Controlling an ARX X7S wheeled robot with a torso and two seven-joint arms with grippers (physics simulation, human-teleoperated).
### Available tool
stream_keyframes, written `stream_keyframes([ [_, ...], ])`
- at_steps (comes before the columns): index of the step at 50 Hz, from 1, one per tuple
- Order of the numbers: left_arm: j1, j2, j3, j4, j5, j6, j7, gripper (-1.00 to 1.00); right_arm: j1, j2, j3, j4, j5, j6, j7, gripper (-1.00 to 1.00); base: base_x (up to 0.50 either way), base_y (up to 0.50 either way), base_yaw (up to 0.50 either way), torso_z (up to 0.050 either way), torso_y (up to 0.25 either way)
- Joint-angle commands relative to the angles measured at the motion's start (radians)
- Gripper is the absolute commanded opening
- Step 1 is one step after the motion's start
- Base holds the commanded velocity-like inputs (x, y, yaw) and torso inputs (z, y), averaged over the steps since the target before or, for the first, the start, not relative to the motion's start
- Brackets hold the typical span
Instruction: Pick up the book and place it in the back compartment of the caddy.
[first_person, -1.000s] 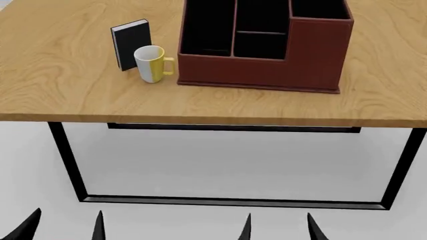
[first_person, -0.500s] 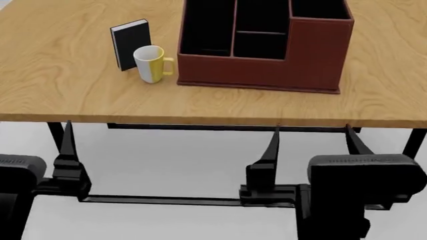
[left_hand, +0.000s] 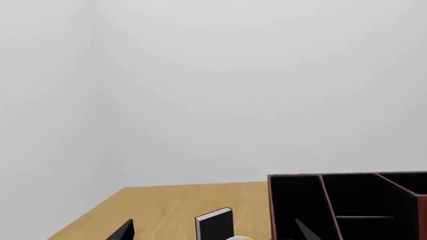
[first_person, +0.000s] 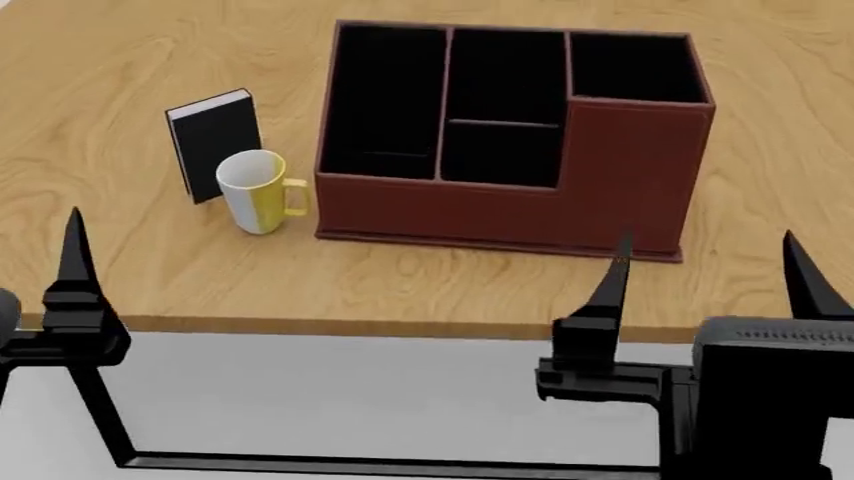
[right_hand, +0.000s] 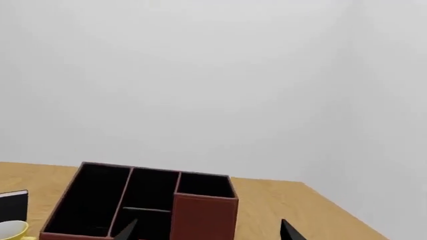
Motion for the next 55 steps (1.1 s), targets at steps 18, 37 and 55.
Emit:
stream_keyframes([
  [18, 0.002, -0.019, 0.002, 0.027, -0.027, -0.018, -0.008, 1.0, -0.006, 0.032, -0.002, -0.081, -0.004, 0.04, 0.023, 1.0, 0.5, -0.11, 0.0, 0.0, 0.001],
  [37, 0.004, -0.03, 0.009, 0.042, -0.033, -0.026, -0.019, 1.0, -0.004, 0.039, -0.012, -0.101, 0.0, 0.043, 0.035, 1.0, 0.5, -0.13, 0.0, 0.0, 0.002],
  [55, 0.013, -0.047, 0.002, 0.1, -0.063, -0.052, -0.015, 1.0, 0.048, 0.028, 0.028, -0.266, 0.022, 0.187, 0.06, 1.0, 0.39, -0.05, 0.0, 0.0, 0.001],
])
